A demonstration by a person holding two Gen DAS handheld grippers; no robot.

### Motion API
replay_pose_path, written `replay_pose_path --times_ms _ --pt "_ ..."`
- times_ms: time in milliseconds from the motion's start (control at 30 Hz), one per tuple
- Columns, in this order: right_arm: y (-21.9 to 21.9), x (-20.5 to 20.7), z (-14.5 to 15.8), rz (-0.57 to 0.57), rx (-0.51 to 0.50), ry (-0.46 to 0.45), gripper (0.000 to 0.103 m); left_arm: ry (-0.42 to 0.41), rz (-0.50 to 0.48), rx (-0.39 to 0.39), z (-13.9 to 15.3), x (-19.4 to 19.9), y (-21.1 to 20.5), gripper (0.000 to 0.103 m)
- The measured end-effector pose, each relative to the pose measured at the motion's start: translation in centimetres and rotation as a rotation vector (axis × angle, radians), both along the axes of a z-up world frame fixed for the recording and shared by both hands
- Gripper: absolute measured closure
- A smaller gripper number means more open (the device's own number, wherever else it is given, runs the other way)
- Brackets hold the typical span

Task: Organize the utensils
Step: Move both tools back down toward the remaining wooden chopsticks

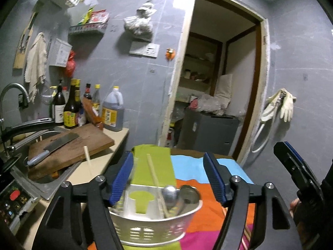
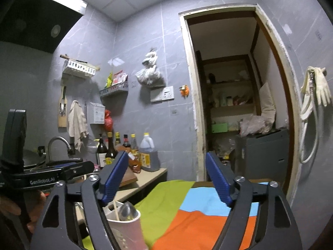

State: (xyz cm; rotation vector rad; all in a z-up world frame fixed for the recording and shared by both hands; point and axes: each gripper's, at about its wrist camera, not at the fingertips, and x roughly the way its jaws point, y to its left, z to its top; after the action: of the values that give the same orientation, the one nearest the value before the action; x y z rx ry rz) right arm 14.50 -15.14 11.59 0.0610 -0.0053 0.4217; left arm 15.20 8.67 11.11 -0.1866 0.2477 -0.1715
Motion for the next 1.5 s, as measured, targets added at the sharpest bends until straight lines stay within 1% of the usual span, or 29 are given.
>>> replay_pose_path --times_ms 33,167,233,267,333,500,700,967,1233,1300,1367,1467,1500 --pt "-0.5 -0.3 0.1 -0.011 -0.001 -0.001 0.018 -0.004 -0.009 0.004 0.0 -0.1 -0.4 0.033" --pt "-2.3 -1.3 0.2 -0.055 -0.016 -0.005 0.01 -0.016 -0.032 0.016 0.0 -0.6 -2.1 0.025" --pt "-3.2 -1.7 0.1 -0.073 -0.021 0.004 0.001 -0.015 -0.043 0.018 -0.1 -0.7 -3.0 0.019" --pt "-3.7 -1.9 0.0 -0.081 -0.02 0.008 0.0 -0.016 -0.046 0.018 -0.3 -0.9 -3.1 0.017" --pt "-4.7 -2.2 -0.4 -0.102 -0.023 0.017 0.0 -0.016 -0.055 0.026 -0.6 -1.1 -4.0 0.013" --pt "-6.7 -2.7 -1.6 -0.144 -0.046 0.059 0.0 0.002 -0.089 0.05 -1.5 -1.2 -5.8 0.011" --pt "-8.8 -2.6 -3.1 -0.18 -0.075 0.118 0.0 0.048 -0.13 0.087 -3.6 -0.8 -8.3 0.011" --pt "-10.5 -1.9 -5.2 -0.208 -0.122 0.191 0.0 0.118 -0.172 0.137 -6.3 -0.1 -11.0 0.011" --pt "-11.6 -0.4 -7.2 -0.177 -0.144 0.301 0.0 0.239 -0.229 0.179 -9.3 1.4 -13.0 0.011" --pt "-11.8 0.2 -7.7 -0.171 -0.143 0.339 0.0 0.277 -0.253 0.193 -10.0 1.8 -13.4 0.011" --pt "-12.2 1.0 -8.2 -0.154 -0.126 0.389 0.002 0.309 -0.267 0.203 -10.7 2.3 -13.9 0.011" --pt "-12.5 1.9 -8.9 -0.138 -0.116 0.451 0.011 0.357 -0.287 0.214 -11.4 3.0 -14.3 0.011" --pt "-12.6 2.3 -9.2 -0.131 -0.113 0.476 0.016 0.372 -0.293 0.215 -11.7 3.3 -14.4 0.011"
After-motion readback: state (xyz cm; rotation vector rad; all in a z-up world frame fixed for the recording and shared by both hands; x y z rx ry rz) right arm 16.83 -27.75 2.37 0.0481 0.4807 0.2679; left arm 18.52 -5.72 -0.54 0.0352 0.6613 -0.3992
